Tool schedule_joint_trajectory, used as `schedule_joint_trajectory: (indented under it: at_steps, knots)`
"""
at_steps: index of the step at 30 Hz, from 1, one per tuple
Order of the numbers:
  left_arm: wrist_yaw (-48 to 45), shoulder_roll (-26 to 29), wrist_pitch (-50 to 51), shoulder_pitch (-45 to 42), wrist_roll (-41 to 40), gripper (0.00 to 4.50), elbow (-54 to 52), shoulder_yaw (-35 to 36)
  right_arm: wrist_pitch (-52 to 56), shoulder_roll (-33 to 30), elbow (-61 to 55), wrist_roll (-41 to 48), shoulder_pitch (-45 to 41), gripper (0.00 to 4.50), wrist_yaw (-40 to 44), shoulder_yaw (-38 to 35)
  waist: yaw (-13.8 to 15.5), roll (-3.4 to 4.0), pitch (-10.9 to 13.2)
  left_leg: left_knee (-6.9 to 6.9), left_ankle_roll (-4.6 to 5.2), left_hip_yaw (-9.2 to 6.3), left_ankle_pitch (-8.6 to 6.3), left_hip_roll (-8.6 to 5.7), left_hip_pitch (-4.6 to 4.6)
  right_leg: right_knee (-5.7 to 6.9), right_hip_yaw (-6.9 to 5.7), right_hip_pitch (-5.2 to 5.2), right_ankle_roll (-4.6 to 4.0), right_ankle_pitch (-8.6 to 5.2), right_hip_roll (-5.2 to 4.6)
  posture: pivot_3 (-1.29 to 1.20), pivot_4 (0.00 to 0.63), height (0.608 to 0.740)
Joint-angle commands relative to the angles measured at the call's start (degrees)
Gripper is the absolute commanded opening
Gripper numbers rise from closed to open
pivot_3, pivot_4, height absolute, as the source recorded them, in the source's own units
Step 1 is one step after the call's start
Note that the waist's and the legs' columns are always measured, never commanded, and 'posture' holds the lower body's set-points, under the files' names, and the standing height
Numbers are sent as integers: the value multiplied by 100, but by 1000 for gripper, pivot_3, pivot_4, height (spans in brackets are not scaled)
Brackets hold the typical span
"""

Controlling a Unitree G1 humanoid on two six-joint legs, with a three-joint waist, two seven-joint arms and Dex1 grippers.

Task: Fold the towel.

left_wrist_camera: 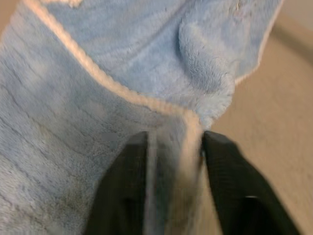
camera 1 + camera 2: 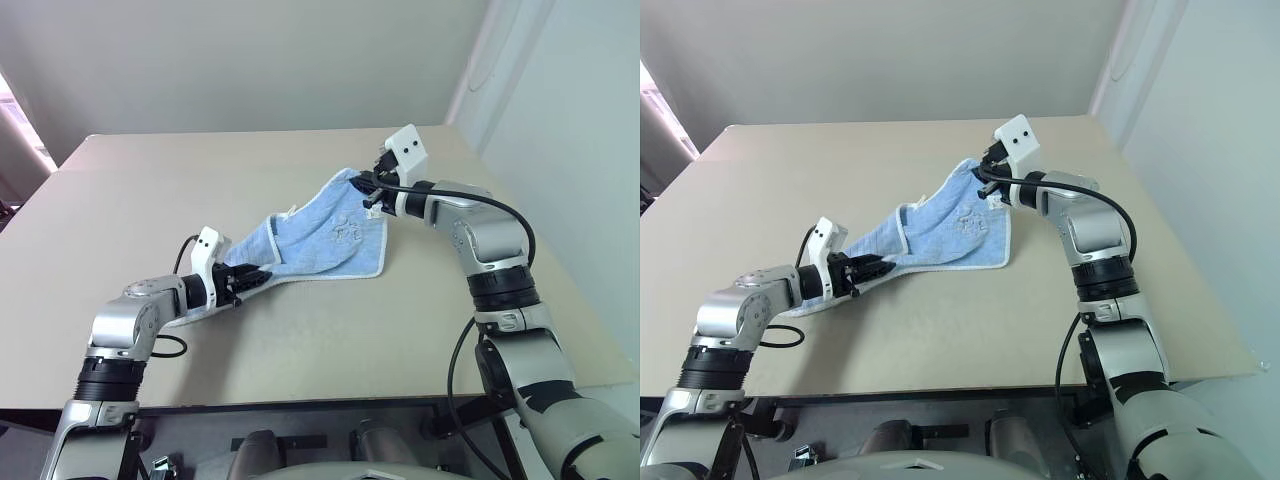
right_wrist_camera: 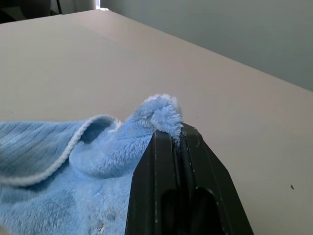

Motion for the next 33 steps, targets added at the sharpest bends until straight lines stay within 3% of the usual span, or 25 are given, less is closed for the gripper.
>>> schedule_joint_trajectory:
  at_steps: [1,14,21,27,33]
  knots:
    - [87,24,-254,-94,221,2548,-14,-84,-37,-62,-303,76,-68,0,35,-40,2,0,0,1,0,0,0,0,0,0,0,1,0,0,0,0,0,740]
    - [124,-200,-581,-347,476,2548,370,-254,-36,-43,-282,55,-67,0,-24,-67,2,0,0,2,0,0,0,0,0,0,0,2,0,0,0,0,0,740]
    - [61,-165,-576,-323,443,160,304,-174,-44,-56,-256,55,-86,0,-40,-78,0,0,0,1,0,0,0,0,0,0,0,1,0,0,0,0,0,740]
    - [-10,-46,-504,-327,335,45,342,24,-87,-16,-185,53,-113,0,-87,-98,-2,0,0,1,0,0,0,0,0,0,0,0,0,0,0,0,0,740]
    - [-50,434,-51,-731,-435,45,575,1244,-207,-32,-32,59,-141,0,-249,-241,-10,-1,0,1,0,-2,0,1,0,1,0,-2,0,0,2,0,0,740]
